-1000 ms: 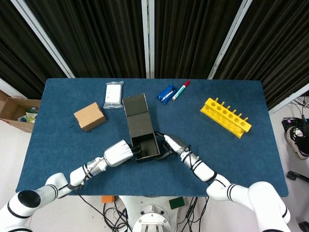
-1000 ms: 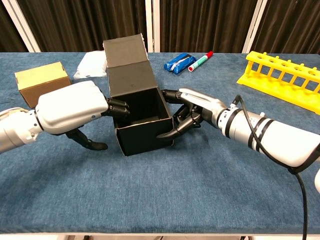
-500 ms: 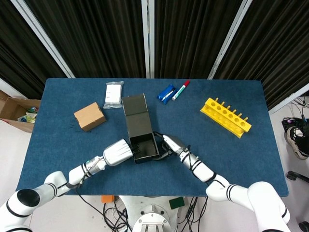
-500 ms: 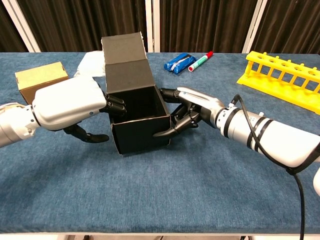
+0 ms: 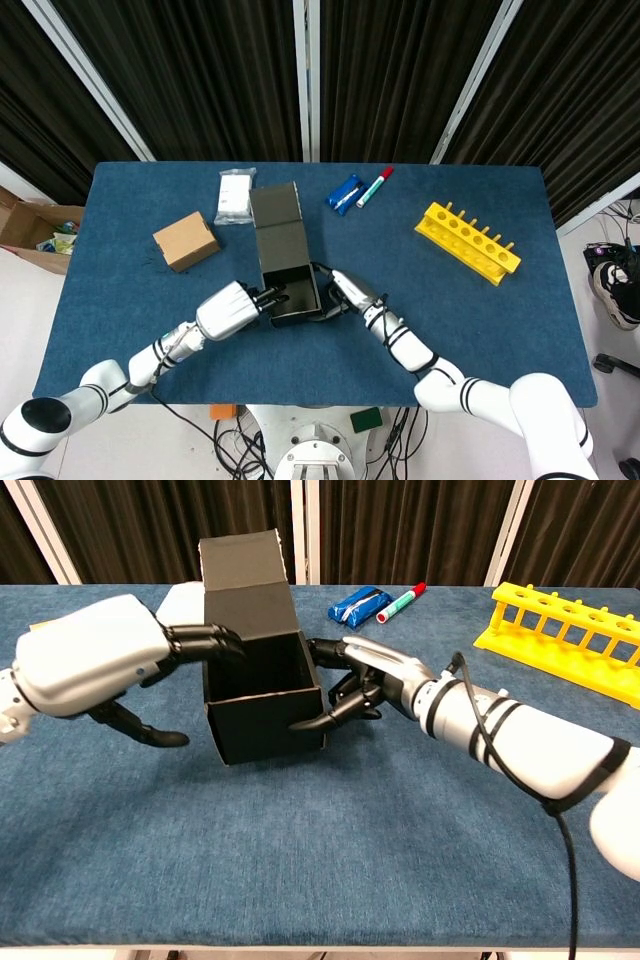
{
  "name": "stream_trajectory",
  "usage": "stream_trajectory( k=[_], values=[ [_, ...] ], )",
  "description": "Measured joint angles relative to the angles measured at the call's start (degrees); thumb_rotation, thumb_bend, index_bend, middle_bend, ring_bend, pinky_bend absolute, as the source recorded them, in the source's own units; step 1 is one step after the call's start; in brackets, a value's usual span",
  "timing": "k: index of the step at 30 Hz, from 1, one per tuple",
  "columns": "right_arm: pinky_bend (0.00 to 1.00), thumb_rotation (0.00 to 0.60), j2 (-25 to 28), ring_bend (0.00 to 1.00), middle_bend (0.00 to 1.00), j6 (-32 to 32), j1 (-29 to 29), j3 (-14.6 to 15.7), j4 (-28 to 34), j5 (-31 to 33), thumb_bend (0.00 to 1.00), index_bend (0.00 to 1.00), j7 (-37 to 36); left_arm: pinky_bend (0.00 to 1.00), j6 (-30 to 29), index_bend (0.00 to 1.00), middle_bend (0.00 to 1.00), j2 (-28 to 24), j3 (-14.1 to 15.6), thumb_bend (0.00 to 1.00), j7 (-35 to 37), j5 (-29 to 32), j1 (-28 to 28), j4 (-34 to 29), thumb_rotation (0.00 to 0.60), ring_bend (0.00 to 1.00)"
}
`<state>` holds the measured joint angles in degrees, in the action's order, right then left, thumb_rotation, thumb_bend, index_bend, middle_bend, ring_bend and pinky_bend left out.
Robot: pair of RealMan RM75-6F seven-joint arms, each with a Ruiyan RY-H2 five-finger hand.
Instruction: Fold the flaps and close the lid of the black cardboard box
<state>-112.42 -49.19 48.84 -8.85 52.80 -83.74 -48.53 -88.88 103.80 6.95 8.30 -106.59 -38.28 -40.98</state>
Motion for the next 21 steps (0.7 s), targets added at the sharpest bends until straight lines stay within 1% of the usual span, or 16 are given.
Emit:
stream_trajectory(
  k=[3,4,6,7,8,12,15,18,21],
  values=[
    [1.0,0.6,-1.27,0.81,0.28,1.47,0.87,-1.81,-1.45,1.98,0.17,0.27,1.77,0.99,-2.14,0.22,0.23,-0.3,-0.73,0.0,0.45,0.53,0.78,-0.36,0.599,0.74],
    [1.0,0.6,-1.89,0.8,0.26,2.14,1.3,-2.52,-2.3,2.71,0.16,0.21,2.68,0.99,-2.88,0.22,0.23,-0.39,-1.08,0.0,0.7,0.84,1.1,-0.52,0.599,0.74],
    [1.0,0.6,-2.89,0.78,0.2,3.32,2.03,-3.29,-3.64,3.85,0.12,0.1,4.21,0.99,-4.08,0.22,0.23,-0.68,-1.96,0.0,1.65,1.96,1.94,-1.2,0.599,0.74],
    [1.0,0.6,-3.52,0.77,0.15,4.23,2.58,-3.87,-4.39,4.58,0.08,0.03,5.23,0.99,-4.27,0.22,0.23,-0.82,-2.29,0.0,2.28,2.53,2.29,-1.67,0.599,0.74],
    [1.0,0.6,-3.9,0.76,0.12,4.83,2.94,-4.23,-4.82,5.0,0.06,0.01,6.01,0.99,-4.37,0.22,0.23,-1.03,-2.68,0.0,3.31,3.31,2.77,-2.45,0.599,0.74],
    [1.0,0.6,-4.46,0.73,0.05,6.77,3.53,-4.59,-5.04,6.08,0.01,0.0,8.26,1.0,-3.58,0.22,0.22,-2.05,-3.74,0.0,8.08,6.59,4.51,-6.66,0.6,0.74],
    [1.0,0.6,-3.74,0.73,0.04,6.67,2.86,-3.99,-3.34,5.94,0.01,0.0,8.56,1.0,-1.44,0.21,0.2,-3.48,-4.35,0.0,11.97,9.51,5.76,-11.62,0.595,0.74],
    [1.0,0.6,-2.37,0.73,0.04,5.82,1.75,-3.07,-0.61,5.33,0.01,0.0,8.76,1.0,2.01,0.17,0.18,-5.26,-4.93,0.0,15.09,12.78,6.87,-16.96,0.581,0.74],
    [1.0,0.6,-0.75,0.73,0.04,4.96,0.62,-2.37,2.35,4.92,0.01,0.0,9.22,1.0,6.43,0.13,0.16,-6.85,-5.42,0.0,16.34,15.91,7.63,-20.97,0.57,0.74]
  ],
)
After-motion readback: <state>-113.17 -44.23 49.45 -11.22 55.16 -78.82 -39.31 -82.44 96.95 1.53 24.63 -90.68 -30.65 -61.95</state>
